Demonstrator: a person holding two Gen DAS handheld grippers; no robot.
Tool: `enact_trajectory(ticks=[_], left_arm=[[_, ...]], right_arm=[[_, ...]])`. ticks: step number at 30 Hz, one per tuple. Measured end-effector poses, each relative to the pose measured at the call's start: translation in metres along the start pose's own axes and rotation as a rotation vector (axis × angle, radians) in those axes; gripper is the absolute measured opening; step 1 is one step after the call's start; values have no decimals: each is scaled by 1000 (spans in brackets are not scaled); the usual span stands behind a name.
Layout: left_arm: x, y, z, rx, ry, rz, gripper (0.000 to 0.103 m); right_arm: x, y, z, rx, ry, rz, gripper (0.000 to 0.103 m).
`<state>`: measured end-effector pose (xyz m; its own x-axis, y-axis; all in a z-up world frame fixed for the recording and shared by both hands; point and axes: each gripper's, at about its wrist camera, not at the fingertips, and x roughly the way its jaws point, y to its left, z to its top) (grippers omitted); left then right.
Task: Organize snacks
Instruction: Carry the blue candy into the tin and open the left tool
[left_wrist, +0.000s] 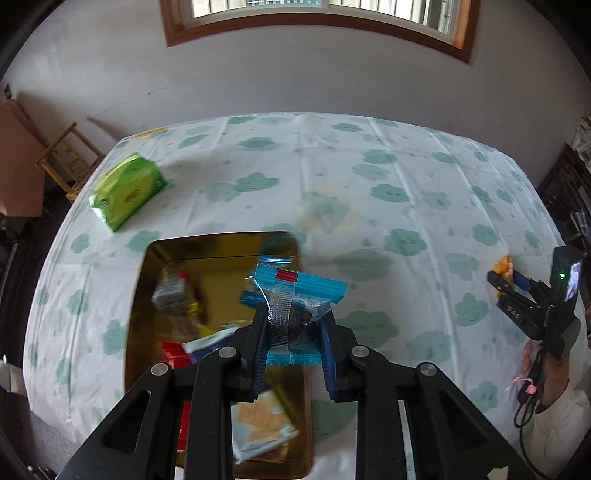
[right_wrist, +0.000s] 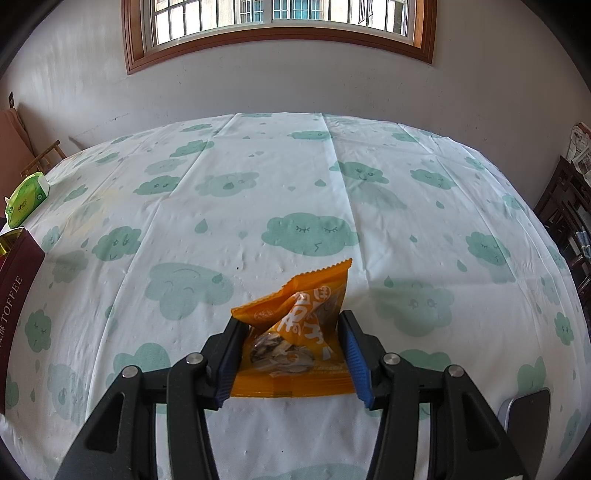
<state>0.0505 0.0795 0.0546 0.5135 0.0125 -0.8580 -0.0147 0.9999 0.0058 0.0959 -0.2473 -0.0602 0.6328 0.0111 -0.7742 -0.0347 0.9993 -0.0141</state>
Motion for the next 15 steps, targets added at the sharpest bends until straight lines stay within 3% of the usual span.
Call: enact_trajectory(ticks=[15], left_arm=[[3,34,-10,-57,17,35,22]], right_arm=[[0,0,0,-1,0,-1,52]])
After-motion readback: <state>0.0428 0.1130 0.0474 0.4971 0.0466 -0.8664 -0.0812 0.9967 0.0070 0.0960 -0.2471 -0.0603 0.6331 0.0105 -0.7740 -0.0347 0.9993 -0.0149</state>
